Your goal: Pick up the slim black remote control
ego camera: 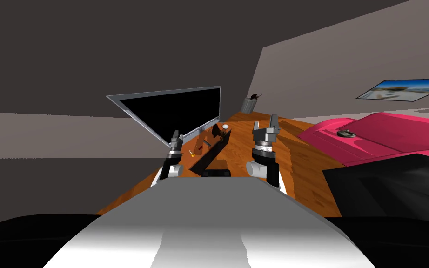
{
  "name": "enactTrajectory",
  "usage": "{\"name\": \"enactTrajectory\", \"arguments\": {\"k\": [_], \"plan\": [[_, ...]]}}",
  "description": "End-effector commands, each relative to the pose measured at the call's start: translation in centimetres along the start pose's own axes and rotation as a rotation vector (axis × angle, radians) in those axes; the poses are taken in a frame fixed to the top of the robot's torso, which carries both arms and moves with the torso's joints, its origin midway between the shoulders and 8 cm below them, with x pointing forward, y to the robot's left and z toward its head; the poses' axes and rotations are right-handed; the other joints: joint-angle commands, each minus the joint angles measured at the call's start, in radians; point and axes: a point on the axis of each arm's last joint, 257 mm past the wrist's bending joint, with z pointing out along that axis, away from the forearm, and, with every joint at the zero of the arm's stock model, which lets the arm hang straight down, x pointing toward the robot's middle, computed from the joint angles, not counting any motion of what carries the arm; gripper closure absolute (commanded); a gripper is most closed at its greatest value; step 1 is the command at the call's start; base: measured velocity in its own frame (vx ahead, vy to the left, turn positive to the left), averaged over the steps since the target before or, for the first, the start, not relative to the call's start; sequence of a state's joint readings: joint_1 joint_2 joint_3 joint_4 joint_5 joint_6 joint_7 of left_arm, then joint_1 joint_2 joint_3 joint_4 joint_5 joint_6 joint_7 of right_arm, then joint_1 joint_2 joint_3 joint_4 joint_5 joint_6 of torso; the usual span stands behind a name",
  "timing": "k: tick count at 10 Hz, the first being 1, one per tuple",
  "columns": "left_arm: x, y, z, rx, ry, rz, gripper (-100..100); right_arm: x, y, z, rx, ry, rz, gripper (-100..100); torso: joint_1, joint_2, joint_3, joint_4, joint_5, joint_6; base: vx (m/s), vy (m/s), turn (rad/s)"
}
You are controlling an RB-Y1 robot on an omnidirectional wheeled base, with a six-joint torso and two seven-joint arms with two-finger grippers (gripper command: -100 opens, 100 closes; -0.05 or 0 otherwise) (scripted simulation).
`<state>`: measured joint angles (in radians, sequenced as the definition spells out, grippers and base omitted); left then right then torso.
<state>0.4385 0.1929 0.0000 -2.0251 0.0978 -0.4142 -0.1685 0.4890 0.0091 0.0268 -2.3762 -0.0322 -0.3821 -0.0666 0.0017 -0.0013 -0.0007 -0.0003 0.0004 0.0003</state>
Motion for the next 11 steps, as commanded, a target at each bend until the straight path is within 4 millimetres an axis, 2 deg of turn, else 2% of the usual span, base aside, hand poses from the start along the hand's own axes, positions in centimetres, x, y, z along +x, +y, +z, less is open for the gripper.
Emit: {"name": "enactTrajectory", "arguments": {"k": [1, 2, 3, 4, 5, 6, 7, 8, 9, 10, 11], "plan": [[0.4, 3.1, -0.1, -0.079, 0.036, 0.01, -100, 0.0, 0.0, 0.0, 0.0, 0.0, 0.0, 0, 0.0, 0.0, 0.0, 0.0, 0.0, 0.0, 0.014, 0.02, -0.168], [0.5, 3.6, -0.2, -0.096, 0.038, 0.01, -100, 0.0, 0.0, 0.0, 0.0, 0.0, 0.0, 0, 0.0, 0.0, 0.0, 0.0, 0.0, 0.0, 0.009, 0.015, -0.054], [0.6, 5.3, -0.2, -0.136, 0.057, 0.017, -100, 0.0, 0.0, 0.0, 0.0, 0.0, 0.0, 0, 0.0, 0.0, 0.0, 0.0, 0.0, -0.001, 0.01, 0.009, -0.134], [0.7, 5.8, -0.2, -0.152, 0.06, 0.017, -100, 0.0, 0.0, 0.0, 0.0, 0.0, 0.0, 0, -0.001, 0.0, 0.0, 0.0, 0.0, 0.0, 0.01, 0.007, -0.078], [0.8, 8.0, -0.4, -0.21, 0.081, 0.025, -100, 0.0, 0.0, 0.0, 0.0, 0.0, 0.0, 0, -0.001, 0.0, 0.0, 0.0, 0.0, -0.001, 0.015, 0.003, -0.123], [0.9, 8.0, -0.4, -0.212, 0.082, 0.025, -100, 0.0, 0.0, 0.0, 0.0, 0.0, 0.0, 0, -0.001, 0.0, 0.0, 0.0, 0.0, 0.0, 0.013, 0.005, -0.084], [0.9, 10.1, -0.6, -0.266, 0.101, 0.033, -100, 0.0, 0.0, 0.0, 0.0, 0.0, 0.0, 0, -0.001, 0.0, 0.0, 0.0, 0.0, -0.001, 0.016, 0.003, -0.176], [1.0, 10.3, -0.6, -0.275, 0.102, 0.033, -100, 0.0, 0.0, 0.0, 0.0, 0.0, 0.0, 0, -0.001, 0.0, 0.0, 0.0, 0.0, 0.0, 0.013, 0.008, -0.077], [1.0, 12.4, -0.9, -0.326, 0.12, 0.042, -100, 0.0, 0.0, 0.0, 0.0, 0.0, 0.0, 0, -0.001, 0.0, 0.0, 0.0, 0.0, -0.001, 0.018, 0.005, -0.139], [1.0, 12.7, -1.0, -0.34, 0.122, 0.042, -100, 0.0, 0.0, 0.0, 0.0, 0.0, 0.0, 0, -0.001, 0.0, 0.0, 0.0, 0.0, 0.0, 0.018, 0.006, -0.081], [0.9, 14.8, -1.3, -0.393, 0.138, 0.05, -100, 0.0, 0.0, 0.0, 0.0, 0.0, 0.0, 0, -0.001, 0.0, 0.0, 0.0, 0.0, -0.001, 0.022, 0.003, -0.168]]}}
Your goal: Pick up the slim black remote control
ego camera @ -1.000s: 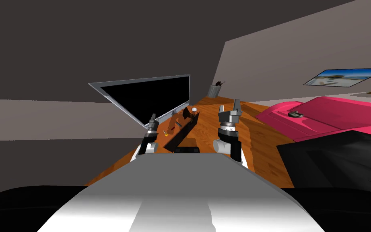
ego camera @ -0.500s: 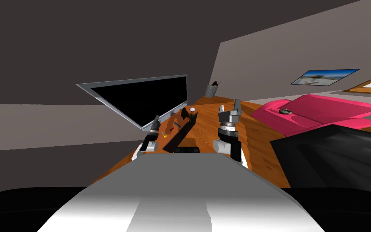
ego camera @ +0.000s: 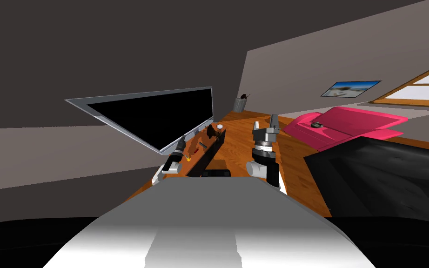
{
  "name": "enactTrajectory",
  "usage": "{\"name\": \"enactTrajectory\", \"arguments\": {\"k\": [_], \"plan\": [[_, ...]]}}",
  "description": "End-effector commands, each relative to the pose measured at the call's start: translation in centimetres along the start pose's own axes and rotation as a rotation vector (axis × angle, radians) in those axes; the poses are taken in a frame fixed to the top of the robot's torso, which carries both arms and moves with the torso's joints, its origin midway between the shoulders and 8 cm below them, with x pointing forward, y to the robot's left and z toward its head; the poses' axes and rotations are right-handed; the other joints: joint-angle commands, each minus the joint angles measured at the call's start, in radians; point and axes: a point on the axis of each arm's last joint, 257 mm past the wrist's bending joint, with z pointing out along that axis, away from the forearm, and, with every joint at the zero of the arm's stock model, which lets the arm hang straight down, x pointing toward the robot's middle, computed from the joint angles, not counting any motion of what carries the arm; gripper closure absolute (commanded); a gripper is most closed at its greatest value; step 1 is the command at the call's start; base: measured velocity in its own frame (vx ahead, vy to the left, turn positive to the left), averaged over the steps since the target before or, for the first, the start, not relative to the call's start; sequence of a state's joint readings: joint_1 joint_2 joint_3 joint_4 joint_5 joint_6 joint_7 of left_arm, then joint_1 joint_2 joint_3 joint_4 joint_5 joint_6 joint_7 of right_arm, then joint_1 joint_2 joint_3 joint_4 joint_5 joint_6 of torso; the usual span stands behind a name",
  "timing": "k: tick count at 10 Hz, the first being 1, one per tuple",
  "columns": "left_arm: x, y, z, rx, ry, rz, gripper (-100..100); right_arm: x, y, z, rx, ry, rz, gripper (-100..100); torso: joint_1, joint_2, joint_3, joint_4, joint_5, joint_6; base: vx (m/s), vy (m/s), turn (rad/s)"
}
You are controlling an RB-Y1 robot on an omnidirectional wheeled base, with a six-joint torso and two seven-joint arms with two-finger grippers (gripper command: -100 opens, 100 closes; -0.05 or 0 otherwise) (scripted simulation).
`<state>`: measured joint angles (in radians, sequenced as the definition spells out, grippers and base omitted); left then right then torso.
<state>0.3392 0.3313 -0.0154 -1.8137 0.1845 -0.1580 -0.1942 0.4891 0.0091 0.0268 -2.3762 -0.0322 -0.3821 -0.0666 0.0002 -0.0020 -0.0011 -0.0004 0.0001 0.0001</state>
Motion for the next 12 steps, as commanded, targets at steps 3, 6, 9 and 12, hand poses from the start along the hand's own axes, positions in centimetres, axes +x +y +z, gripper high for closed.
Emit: {"name": "enactTrajectory", "arguments": {"k": [3, 6, 9, 12], "plan": [[0.2, 4.2, 0.6, -0.117, 0.031, 0.013, -100, 0.0, 0.0, 0.0, 0.0, 0.0, 0.0, 0, 0.0, 0.0, 0.0, 0.0, 0.0, 0.0, 0.016, 0.003, -0.102], [0.1, 8.6, 0.8, -0.242, 0.061, 0.027, -100, 0.0, 0.0, 0.0, 0.0, 0.0, 0.0, 0, 0.0, -0.001, 0.0, 0.0, 0.0, -0.001, 0.02, 0.002, -0.129], [0.2, 11.6, 0.5, -0.339, 0.082, 0.033, -100, 0.0, 0.0, 0.0, 0.0, 0.0, 0.0, 0, 0.0, -0.001, 0.0, 0.0, 0.0, 0.0, 0.028, 0.001, -0.105], [-0.1, 15.8, 0.0, -0.461, 0.107, 0.041, -100, 0.0, 0.0, 0.0, 0.0, 0.0, 0.0, 0, 0.0, -0.002, -0.001, 0.0, 0.0, -0.001, 0.037, 0.001, -0.139]]}}
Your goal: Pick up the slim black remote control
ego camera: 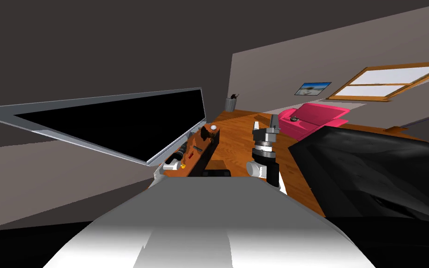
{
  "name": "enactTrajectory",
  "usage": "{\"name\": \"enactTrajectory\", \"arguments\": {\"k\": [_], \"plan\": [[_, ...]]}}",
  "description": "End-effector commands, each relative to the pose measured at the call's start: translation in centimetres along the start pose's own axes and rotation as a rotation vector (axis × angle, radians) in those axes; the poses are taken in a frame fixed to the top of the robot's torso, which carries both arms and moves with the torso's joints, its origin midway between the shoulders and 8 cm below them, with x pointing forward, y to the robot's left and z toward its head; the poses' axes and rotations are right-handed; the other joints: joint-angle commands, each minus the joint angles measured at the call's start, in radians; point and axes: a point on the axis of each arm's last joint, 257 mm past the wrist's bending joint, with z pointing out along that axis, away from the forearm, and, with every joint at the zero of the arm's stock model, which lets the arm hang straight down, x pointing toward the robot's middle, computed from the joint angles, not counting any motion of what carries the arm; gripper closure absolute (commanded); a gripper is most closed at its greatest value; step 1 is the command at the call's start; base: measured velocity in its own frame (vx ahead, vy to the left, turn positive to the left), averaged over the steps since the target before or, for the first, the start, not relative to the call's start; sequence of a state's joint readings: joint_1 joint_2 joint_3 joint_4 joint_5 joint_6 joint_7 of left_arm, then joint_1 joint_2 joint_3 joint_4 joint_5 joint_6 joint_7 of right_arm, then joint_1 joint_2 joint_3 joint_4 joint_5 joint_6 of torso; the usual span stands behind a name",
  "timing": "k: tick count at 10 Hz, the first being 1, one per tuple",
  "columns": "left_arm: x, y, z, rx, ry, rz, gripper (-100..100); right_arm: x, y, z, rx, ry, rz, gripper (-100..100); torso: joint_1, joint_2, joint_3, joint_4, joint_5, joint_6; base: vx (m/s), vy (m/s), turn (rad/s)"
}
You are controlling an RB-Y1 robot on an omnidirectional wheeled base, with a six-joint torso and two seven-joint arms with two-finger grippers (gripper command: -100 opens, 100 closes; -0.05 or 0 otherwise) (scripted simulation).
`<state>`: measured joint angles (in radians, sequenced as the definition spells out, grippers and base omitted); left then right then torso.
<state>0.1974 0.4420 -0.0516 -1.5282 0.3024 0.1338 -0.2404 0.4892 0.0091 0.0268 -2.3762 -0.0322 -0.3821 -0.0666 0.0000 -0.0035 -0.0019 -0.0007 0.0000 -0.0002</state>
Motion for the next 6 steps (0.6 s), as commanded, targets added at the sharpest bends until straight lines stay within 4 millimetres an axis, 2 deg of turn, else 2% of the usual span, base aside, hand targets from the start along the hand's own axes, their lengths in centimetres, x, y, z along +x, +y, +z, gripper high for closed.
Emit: {"name": "enactTrajectory", "arguments": {"k": [1, 2, 3, 4, 6], "plan": [[0.1, 1.1, 0.1, -0.047, 0.011, 0.002, -100, 0.0, 0.0, 0.0, 0.0, 0.0, 0.0, 0, 0.0, 0.0, 0.0, 0.0, 0.0, 0.0, 0.014, 0.006, -0.057], [0.2, 1.4, 0.1, -0.059, 0.014, 0.002, -100, 0.0, 0.0, 0.0, 0.0, 0.0, 0.0, 0, 0.0, 0.001, 0.001, 0.0, 0.0, -0.001, 0.005, -0.001, -0.012], [0.1, 3.3, 0.5, -0.115, 0.026, 0.004, -100, 0.0, 0.0, 0.0, 0.0, 0.0, 0.0, 0, 0.0, 0.002, 0.001, 0.0, 0.0, -0.001, 0.047, 0.001, -0.195], [0.2, 3.7, 0.4, -0.135, 0.031, 0.004, -100, 0.0, 0.0, 0.0, 0.0, 0.0, 0.0, 0, 0.0, 0.0, 0.0, 0.0, 0.0, 0.0, 0.041, 0.005, -0.084], [0.3, 6.0, 0.6, -0.21, 0.048, 0.006, -100, 0.0, 0.0, 0.0, 0.0, 0.0, 0.0, 0, -0.001, 0.0, 0.0, 0.0, 0.0, 0.0, 0.042, -0.003, -0.127]]}}
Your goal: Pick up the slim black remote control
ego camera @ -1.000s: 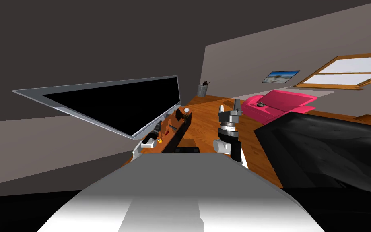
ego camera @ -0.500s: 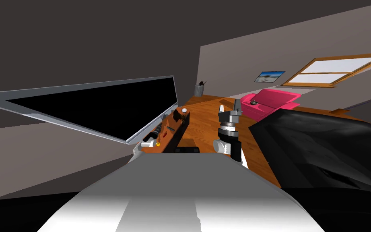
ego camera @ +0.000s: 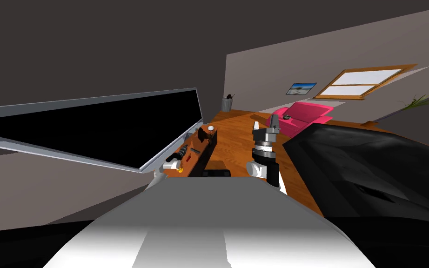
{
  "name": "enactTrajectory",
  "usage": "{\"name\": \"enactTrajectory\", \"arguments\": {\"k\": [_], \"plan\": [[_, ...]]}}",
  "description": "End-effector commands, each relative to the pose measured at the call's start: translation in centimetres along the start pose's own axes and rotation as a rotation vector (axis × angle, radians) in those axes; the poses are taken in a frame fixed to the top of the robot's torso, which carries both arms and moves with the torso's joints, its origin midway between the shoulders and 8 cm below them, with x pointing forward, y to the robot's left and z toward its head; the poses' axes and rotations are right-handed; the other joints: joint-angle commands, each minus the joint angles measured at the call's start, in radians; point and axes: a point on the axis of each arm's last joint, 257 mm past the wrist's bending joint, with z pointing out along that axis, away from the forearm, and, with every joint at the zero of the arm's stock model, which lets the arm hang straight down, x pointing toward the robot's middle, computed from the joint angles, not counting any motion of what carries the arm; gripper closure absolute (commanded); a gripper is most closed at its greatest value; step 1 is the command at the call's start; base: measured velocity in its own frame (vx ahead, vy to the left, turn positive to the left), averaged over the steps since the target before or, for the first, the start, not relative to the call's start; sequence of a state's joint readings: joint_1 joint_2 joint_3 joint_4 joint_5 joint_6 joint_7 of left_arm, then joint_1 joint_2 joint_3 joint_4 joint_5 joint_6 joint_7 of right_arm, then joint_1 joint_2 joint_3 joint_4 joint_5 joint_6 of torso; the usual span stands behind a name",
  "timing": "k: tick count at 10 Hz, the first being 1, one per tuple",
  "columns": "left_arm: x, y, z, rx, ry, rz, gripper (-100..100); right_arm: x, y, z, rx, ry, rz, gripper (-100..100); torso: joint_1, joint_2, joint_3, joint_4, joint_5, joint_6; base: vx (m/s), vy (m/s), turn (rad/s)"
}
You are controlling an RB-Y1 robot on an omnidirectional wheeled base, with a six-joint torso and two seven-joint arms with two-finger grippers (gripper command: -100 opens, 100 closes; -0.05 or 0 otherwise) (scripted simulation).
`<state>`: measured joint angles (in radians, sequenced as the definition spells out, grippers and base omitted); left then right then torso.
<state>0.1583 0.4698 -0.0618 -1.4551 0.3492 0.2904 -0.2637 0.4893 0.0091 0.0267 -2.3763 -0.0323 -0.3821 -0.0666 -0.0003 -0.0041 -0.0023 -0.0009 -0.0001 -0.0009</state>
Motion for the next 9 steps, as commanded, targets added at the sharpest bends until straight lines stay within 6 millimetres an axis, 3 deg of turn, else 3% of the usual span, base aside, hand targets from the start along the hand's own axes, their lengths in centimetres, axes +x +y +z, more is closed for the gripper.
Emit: {"name": "enactTrajectory", "arguments": {"k": [1, 9], "plan": [[0.0, 1.8, 0.7, -0.067, 0.018, 0.001, -100, 0.0, 0.0, 0.0, 0.0, 0.0, 0.0, 0, 0.0, 0.0, 0.0, 0.0, 0.0, 0.0, 0.056, 0.01, -0.133], [0.8, 10.2, 0.9, -0.358, 0.096, -0.01, -100, 0.0, 0.0, 0.0, 0.0, 0.0, 0.0, 0, 0.0, 0.0, 0.0, 0.0, 0.0, 0.0, 0.046, 0.004, -0.104]]}}
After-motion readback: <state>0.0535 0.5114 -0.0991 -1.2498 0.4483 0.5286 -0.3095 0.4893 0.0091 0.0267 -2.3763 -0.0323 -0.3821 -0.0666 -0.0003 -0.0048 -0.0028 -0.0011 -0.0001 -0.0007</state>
